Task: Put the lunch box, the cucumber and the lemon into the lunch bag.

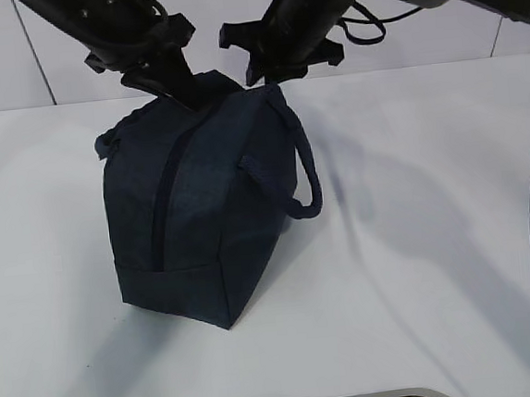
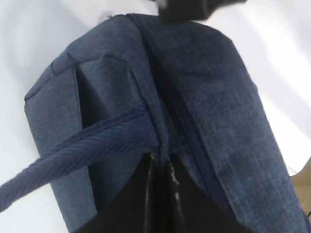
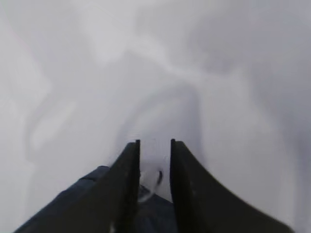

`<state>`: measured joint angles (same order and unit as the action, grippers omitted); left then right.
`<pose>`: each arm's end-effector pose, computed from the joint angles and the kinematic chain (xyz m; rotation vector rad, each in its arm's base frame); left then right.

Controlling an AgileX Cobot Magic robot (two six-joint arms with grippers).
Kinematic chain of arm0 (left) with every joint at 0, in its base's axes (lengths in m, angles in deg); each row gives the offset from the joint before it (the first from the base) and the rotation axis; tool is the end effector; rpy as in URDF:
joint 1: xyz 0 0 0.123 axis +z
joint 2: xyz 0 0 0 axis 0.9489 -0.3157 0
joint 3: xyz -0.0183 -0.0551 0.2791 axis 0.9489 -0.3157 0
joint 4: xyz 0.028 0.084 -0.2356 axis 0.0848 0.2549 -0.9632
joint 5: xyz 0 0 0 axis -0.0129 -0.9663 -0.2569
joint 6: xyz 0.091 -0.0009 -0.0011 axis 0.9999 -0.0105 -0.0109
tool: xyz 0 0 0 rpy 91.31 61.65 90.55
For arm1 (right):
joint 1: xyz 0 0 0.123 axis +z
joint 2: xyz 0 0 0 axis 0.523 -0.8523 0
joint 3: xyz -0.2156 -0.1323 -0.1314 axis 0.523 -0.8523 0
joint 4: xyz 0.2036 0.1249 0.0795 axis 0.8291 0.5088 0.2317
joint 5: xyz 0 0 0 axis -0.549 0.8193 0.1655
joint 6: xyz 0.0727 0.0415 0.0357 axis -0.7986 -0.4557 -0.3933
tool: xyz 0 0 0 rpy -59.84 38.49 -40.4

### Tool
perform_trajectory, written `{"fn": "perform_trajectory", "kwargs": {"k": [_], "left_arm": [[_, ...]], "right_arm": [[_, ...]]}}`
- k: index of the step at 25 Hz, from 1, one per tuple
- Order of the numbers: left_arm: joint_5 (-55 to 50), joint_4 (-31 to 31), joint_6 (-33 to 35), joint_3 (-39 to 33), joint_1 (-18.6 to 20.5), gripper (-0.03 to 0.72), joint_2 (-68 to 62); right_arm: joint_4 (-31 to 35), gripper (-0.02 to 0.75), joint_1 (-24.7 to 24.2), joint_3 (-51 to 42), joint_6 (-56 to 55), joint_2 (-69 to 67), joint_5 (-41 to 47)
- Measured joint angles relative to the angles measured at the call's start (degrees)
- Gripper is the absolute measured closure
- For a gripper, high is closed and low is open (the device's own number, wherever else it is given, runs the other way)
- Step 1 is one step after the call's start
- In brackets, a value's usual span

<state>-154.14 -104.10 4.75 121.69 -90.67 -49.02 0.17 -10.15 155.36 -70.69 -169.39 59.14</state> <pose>0.4142 -0.1899 0.2903 0.7292 2.6270 -0.7575 0.4929 0.2058 0.2494 -0.1018 2.4797 0.4733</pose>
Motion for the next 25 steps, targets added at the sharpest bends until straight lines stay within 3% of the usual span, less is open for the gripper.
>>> {"fn": "perform_trajectory", "kwargs": {"k": [4,13,17,22,25], "left_arm": [[-0.1,-0.1,0.1,0.0,0.0,0.700,0.0],[-0.2,-0.1,-0.7,0.0,0.0,0.680,0.0],[-0.5,-0.1,-1.3,0.0,0.0,0.564,0.0],[-0.9,0.1,-1.3,1.2,0.0,0.358,0.1],[-1.1,1.5,-2.3,3.8,0.8,0.319,0.1]], "right_arm": [[-0.4,0.434,0.0,2.6,0.0,0.0,1.6],[-6.8,0.416,0.0,12.4,3.0,0.0,15.3],[-9.0,0.416,0.0,17.9,4.1,0.0,21.5],[-11.0,0.416,0.0,22.0,5.9,0.1,22.5],[-11.3,0.416,0.0,22.1,7.1,0.5,22.8]]}}
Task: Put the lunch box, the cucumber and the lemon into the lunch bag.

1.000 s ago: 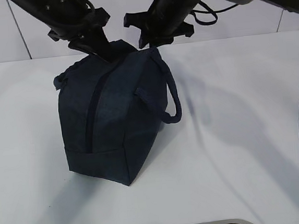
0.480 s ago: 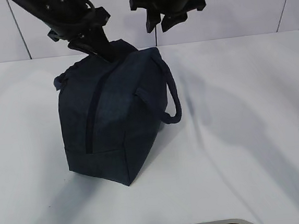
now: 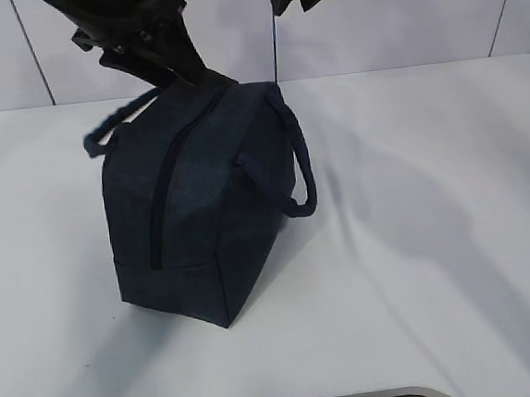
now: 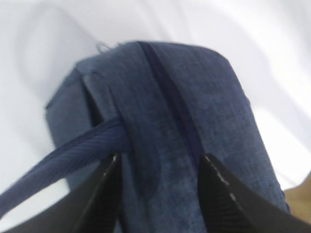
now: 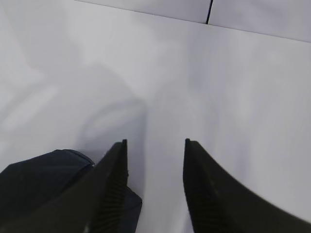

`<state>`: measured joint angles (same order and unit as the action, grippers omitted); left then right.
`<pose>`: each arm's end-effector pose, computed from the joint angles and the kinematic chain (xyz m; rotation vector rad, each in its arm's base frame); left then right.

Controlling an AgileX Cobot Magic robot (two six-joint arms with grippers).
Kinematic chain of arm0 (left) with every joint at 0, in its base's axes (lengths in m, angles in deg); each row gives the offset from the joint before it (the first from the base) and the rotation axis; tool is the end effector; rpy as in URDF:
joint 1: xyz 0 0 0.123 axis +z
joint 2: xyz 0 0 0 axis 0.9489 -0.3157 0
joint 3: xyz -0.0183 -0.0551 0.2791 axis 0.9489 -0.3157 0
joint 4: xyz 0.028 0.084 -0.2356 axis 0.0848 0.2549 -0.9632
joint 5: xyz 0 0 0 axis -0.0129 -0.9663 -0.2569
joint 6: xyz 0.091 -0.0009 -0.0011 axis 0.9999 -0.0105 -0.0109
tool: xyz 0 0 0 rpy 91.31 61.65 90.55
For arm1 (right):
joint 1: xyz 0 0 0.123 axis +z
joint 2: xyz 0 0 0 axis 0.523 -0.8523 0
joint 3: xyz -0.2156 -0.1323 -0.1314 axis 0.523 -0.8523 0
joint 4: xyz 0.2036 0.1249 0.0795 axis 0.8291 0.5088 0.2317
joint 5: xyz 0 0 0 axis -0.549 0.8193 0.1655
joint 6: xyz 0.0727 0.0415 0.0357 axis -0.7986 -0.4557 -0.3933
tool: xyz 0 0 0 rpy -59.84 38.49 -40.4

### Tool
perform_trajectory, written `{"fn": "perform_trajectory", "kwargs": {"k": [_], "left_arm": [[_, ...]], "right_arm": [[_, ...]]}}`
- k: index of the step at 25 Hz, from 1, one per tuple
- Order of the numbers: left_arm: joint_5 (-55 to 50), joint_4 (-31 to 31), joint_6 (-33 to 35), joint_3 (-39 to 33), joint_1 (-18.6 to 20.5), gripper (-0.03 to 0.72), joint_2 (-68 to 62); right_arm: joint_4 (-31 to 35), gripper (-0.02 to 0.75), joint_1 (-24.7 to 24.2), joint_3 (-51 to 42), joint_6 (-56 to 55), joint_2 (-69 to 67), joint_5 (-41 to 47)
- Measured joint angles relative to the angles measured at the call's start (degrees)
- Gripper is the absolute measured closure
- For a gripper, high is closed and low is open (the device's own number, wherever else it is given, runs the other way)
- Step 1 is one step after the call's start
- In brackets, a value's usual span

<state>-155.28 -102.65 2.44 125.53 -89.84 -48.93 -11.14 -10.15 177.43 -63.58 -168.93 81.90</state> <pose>0.4187 -0.1828 0.3082 0.6855 2.6027 -0.7276 0.4717 0.1825 0.3446 -0.3312 2.4304 0.1798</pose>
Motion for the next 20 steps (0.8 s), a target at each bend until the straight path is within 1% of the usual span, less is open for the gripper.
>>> {"fn": "perform_trajectory", "kwargs": {"k": [4,7,10,13,15,17,20], "left_arm": [[-0.1,2.0,-2.4,0.9,1.5,0.310,1.9],[-0.3,6.2,-4.5,0.9,2.1,0.309,3.8],[-0.5,9.8,-6.3,0.9,2.1,0.309,6.1],[-0.9,12.3,-7.6,0.9,2.1,0.309,8.6],[-1.0,13.3,-7.8,0.9,2.1,0.311,10.7],[-1.0,14.1,-8.1,-0.2,2.1,0.320,13.0],[-1.0,14.7,-8.1,-3.7,2.1,0.327,16.8]], "right_arm": [[0.5,0.416,0.0,-0.1,1.8,1.7,0.2],[2.2,0.416,0.2,-1.9,3.6,4.0,0.2],[3.3,0.416,0.7,-5.9,4.9,7.0,0.2],[3.5,0.416,1.1,-12.0,6.1,11.1,0.2],[3.5,0.416,1.1,-17.7,6.2,14.7,0.2],[3.2,0.416,1.1,-23.1,6.5,18.4,0.2],[2.1,0.416,1.1,-30.4,6.7,24.7,0.2]]}}
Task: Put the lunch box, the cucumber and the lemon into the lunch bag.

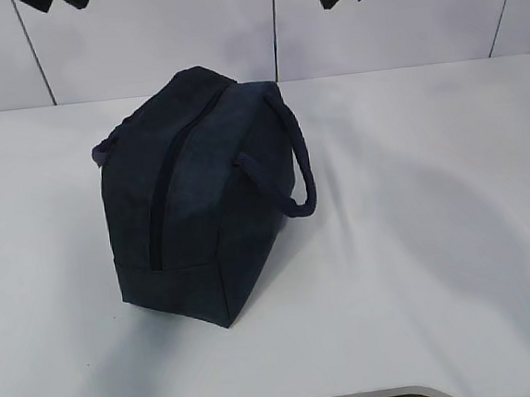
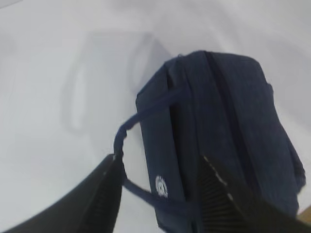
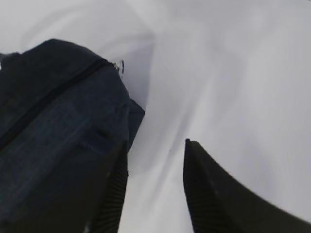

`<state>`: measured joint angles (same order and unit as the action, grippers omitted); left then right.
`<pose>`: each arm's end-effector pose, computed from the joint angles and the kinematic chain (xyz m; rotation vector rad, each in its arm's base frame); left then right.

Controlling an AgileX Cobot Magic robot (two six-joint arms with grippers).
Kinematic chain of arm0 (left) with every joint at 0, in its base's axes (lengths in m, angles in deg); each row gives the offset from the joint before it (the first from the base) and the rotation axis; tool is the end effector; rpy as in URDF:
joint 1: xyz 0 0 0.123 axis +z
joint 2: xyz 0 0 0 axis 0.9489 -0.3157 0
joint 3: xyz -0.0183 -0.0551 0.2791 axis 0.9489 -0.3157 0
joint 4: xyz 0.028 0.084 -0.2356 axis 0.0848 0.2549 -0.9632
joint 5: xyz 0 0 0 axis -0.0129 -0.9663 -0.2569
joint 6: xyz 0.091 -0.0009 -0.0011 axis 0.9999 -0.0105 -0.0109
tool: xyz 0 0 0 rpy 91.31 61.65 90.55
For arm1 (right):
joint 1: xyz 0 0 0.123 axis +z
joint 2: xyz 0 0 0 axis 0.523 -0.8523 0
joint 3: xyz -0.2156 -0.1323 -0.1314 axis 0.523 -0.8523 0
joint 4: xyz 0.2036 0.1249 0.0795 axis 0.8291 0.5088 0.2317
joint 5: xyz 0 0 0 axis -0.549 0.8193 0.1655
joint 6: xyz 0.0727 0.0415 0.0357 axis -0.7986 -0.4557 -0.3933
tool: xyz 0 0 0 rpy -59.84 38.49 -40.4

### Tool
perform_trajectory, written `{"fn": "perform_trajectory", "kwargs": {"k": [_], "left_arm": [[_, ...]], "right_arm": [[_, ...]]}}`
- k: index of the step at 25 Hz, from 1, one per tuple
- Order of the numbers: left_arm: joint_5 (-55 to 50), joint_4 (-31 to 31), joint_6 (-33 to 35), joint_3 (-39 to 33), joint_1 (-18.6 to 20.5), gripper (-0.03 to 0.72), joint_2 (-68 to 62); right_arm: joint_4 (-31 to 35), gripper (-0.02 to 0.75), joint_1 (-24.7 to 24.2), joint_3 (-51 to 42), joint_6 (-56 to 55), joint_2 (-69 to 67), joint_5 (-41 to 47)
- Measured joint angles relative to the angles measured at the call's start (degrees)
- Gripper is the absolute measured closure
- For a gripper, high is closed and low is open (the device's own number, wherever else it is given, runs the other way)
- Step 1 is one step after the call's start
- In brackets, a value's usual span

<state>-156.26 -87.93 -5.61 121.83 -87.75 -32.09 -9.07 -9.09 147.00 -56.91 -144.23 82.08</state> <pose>0.3634 -0.1285 0.4049 0.5202 2.4933 -0.4044 0.3822 0.1590 0.3929 -0.5159 2.5036 0.1632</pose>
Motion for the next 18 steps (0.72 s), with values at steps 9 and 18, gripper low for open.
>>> {"fn": "perform_trajectory", "kwargs": {"k": [9,18], "left_arm": [[-0.1,0.2,0.0,-12.7,0.0,0.337,13.9],[-0.2,1.8,0.0,-24.3,0.0,0.341,29.0]], "right_arm": [[-1.5,0.416,0.0,-16.3,0.3,20.1,0.0],[-1.5,0.416,0.0,-33.3,-0.1,39.7,0.0]]}}
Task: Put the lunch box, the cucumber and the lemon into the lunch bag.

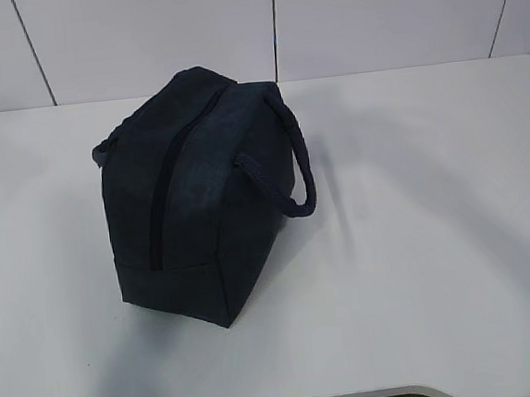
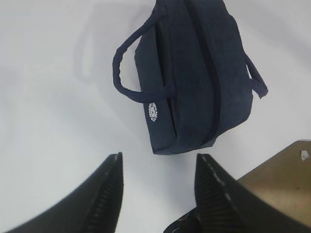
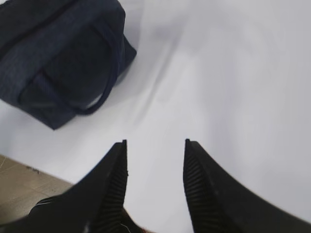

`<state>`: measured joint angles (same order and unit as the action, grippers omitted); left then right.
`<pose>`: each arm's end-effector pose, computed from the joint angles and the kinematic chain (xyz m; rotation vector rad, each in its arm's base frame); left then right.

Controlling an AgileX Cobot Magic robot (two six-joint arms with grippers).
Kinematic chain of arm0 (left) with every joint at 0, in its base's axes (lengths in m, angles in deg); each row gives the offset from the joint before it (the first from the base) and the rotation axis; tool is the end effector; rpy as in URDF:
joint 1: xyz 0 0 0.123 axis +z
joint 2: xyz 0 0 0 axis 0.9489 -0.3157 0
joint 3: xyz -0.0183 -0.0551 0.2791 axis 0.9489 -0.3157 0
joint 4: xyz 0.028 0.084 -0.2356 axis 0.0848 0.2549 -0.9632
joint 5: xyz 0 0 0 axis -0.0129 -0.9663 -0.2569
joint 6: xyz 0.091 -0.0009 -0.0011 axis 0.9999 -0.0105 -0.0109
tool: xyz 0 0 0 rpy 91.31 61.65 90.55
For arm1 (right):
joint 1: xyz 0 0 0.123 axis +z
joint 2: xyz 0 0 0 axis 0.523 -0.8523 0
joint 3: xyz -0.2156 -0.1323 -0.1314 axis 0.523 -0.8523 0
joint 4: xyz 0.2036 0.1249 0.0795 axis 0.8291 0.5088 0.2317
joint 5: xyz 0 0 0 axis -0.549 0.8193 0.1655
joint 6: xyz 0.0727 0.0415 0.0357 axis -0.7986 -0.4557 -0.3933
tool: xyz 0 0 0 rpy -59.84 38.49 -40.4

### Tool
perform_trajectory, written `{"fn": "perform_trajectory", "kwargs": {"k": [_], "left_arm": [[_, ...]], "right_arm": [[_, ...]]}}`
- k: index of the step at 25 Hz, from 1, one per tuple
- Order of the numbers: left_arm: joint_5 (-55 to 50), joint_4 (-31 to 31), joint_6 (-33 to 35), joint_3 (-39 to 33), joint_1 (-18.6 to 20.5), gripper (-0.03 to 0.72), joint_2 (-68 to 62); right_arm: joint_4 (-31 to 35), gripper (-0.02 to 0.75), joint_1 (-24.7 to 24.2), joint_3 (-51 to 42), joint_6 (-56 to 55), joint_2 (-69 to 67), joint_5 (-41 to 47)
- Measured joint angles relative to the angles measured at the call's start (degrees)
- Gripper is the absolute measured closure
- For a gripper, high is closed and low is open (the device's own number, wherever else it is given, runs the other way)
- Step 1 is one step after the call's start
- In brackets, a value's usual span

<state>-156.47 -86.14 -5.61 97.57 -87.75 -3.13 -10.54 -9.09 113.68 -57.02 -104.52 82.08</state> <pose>0.2258 -0.0860 0.4419 0.5184 2.4165 -0.3632 0.2022 0.0823 0.4480 -0.4902 2.3927 0.1527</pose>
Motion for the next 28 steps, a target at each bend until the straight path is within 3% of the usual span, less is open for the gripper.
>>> {"fn": "perform_trajectory", "kwargs": {"k": [9,17,28], "left_arm": [[-0.3,0.9,0.0,-8.6,0.0,0.341,18.0],[-0.6,2.7,0.0,-15.9,0.0,0.377,33.1],[-1.1,0.7,0.0,-32.0,0.0,0.390,50.4]], "right_arm": [[0.0,0.416,0.0,-17.5,-0.1,21.7,0.2],[0.1,0.417,0.0,-25.4,-0.2,39.6,0.5],[0.1,0.418,0.0,-39.2,0.6,58.7,0.8]]}}
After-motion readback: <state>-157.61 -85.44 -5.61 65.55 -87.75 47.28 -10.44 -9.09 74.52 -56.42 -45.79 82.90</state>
